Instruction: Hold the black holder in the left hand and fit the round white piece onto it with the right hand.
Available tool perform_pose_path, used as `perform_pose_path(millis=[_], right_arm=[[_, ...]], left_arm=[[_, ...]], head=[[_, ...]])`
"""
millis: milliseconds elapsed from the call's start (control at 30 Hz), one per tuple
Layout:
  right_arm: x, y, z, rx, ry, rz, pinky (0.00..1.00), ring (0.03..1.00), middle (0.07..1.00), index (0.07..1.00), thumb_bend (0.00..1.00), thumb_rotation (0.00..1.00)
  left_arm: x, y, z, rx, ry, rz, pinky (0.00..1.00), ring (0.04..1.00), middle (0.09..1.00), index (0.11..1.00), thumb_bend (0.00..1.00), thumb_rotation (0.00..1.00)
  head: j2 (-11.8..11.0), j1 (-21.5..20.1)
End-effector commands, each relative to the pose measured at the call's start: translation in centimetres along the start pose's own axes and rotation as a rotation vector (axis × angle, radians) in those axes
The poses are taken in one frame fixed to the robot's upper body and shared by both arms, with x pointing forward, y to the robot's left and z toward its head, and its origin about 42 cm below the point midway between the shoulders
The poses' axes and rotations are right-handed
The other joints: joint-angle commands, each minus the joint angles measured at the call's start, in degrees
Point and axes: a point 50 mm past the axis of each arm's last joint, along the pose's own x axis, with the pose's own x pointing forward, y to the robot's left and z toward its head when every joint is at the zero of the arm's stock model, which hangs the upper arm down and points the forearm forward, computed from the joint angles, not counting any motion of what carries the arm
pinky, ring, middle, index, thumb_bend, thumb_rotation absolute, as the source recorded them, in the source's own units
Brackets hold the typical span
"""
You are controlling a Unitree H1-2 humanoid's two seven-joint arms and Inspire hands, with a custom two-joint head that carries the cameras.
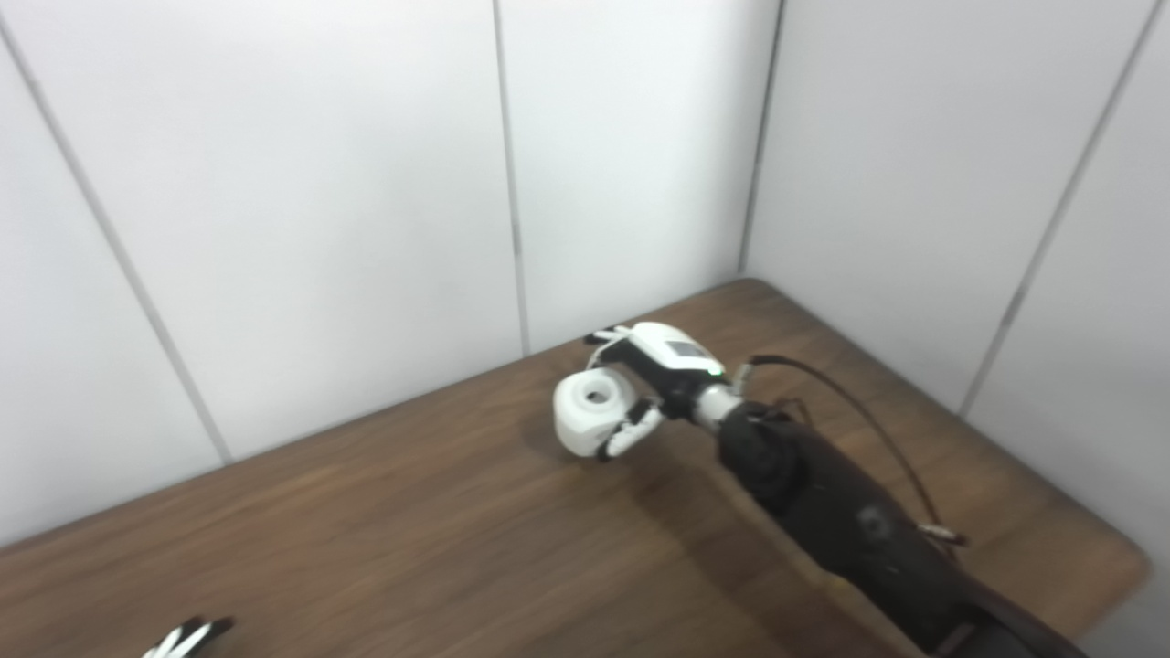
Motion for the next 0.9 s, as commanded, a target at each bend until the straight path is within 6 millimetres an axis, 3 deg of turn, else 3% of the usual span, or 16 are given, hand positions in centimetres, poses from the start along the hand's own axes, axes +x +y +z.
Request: perform_pose_path(millis=[0,167,367,500,867], right_arm=[[0.3,-3.2,3.2,-0.001,-0.132,-0.077,0.83,0.972,0.920,0.480,0.51,0.14],[-1.3,-2.5,7.5,0.046,-0.267,-0.126,0.78,0.960,0.918,0.480,0.51,0.14],[-3.4,-1.7,11.7,0.109,-0.342,-0.122,0.79,0.972,0.933,0.479,0.51,0.14],[-5.0,-0.3,14.1,0.165,-0.391,-0.098,0.74,0.957,0.924,0.479,0.51,0.14],[-7.5,3.4,17.8,0.276,-0.471,-0.009,0.74,0.953,0.908,0.478,0.51,0.14]], left_arm=[[-0.8,-0.9,-0.2,0.007,0.038,-0.068,1.00,0.998,0.934,0.479,0.51,0.05],[-0.7,-0.8,0.6,0.014,0.031,-0.084,1.00,1.000,0.944,0.480,0.51,0.04],[-0.3,-0.6,2.2,0.026,0.034,-0.087,1.00,0.987,0.940,0.481,0.51,0.04],[0.2,-0.9,3.0,0.027,0.035,-0.083,1.00,0.994,0.943,0.482,0.51,0.05],[1.3,-1.8,4.7,0.027,0.039,-0.059,1.00,0.983,0.936,0.481,0.52,0.04]], head=[[0.8,0.7],[2.8,4.2],[6.5,11.3],[6.8,16.5],[10.6,23.9]])
